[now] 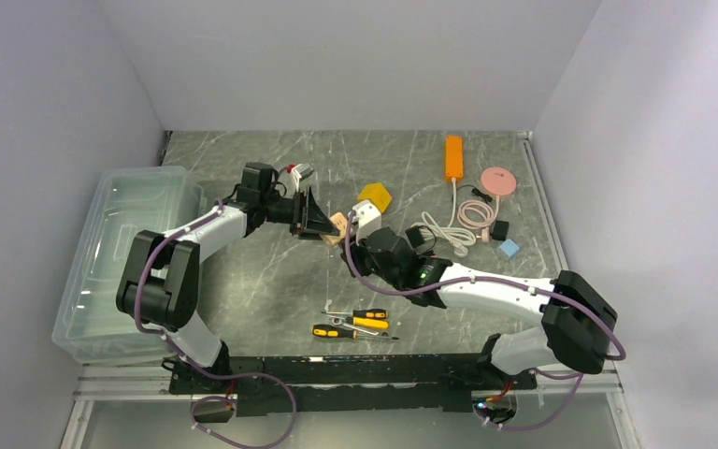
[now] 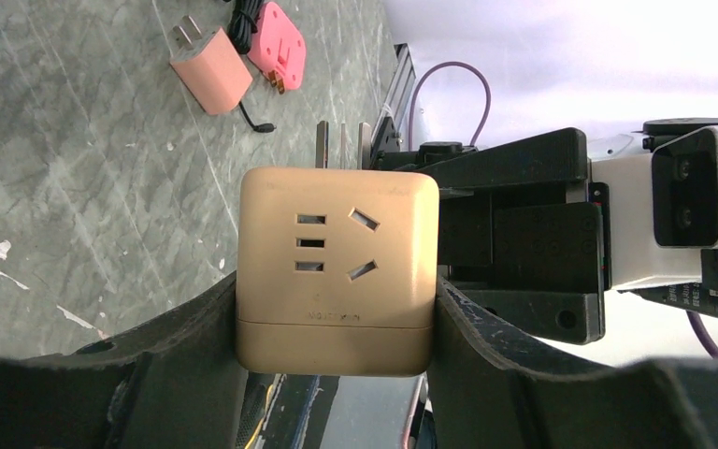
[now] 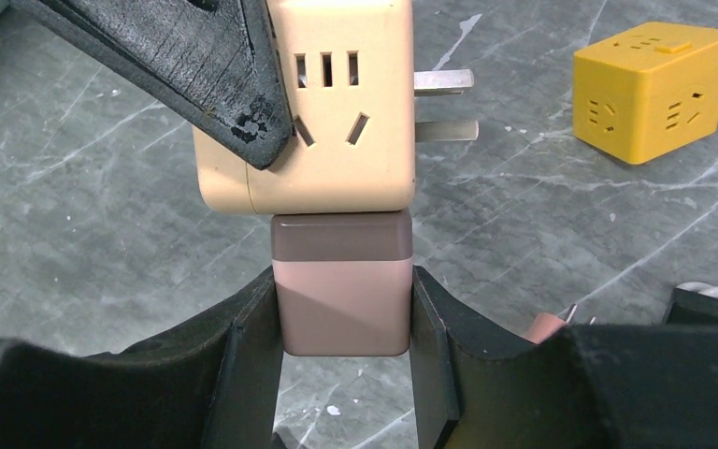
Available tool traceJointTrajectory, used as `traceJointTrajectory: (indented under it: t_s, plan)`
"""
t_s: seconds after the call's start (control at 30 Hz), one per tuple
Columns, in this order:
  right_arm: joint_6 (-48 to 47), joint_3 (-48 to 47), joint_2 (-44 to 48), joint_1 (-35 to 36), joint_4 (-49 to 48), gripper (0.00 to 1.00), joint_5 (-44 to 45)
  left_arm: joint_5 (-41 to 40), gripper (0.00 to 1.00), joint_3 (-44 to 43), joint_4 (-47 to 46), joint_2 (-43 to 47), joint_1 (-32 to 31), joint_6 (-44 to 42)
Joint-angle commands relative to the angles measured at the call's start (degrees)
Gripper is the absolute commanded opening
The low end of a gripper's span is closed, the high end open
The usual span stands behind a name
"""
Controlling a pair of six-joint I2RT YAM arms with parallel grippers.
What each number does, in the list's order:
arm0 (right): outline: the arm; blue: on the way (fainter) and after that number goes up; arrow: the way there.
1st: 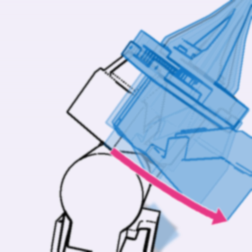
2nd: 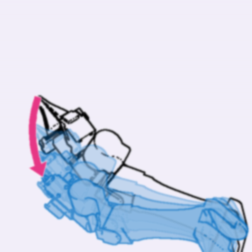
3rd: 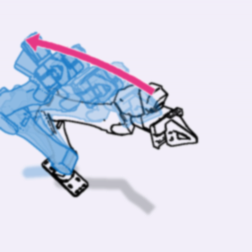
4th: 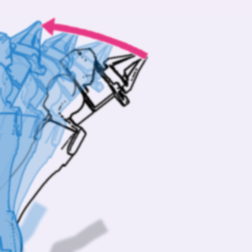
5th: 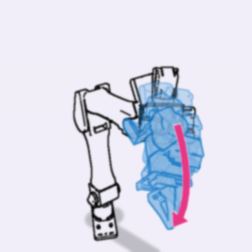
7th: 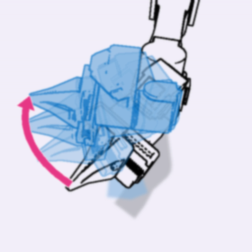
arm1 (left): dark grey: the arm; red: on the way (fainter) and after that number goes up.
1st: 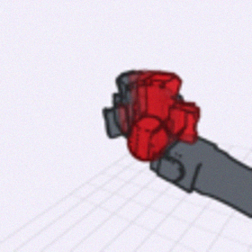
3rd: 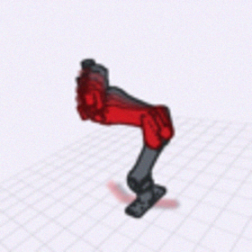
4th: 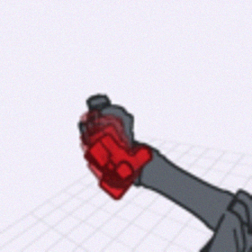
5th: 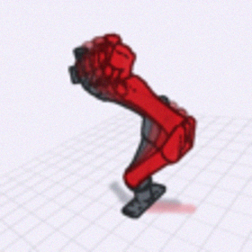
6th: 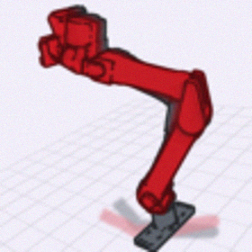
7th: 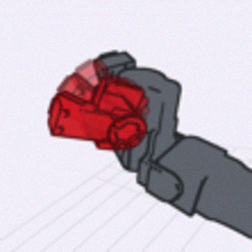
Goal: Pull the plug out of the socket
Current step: Remove the plug from the socket.
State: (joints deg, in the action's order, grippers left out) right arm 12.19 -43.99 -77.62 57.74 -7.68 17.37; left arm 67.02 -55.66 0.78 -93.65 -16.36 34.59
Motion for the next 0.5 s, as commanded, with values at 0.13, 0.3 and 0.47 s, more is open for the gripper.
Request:
traceJointTrajectory:
  t_s: [0.13,0.3,0.47]
  plan:
    - [-1.4,-0.3,3.2,-0.1,-3.9,0.01,-8.9,3.6,0.0,-4.0,6.7,-0.2,-0.3,-7.0]
    - [-1.4,-0.4,3.4,-0.1,-3.1,0.01,-10.8,4.3,0.0,-4.3,7.1,-0.7,-0.3,-7.3]
    - [-0.4,-0.4,3.1,-0.1,-3.2,0.0,-9.1,4.3,0.0,-4.6,7.8,-1.2,-0.3,-7.7]
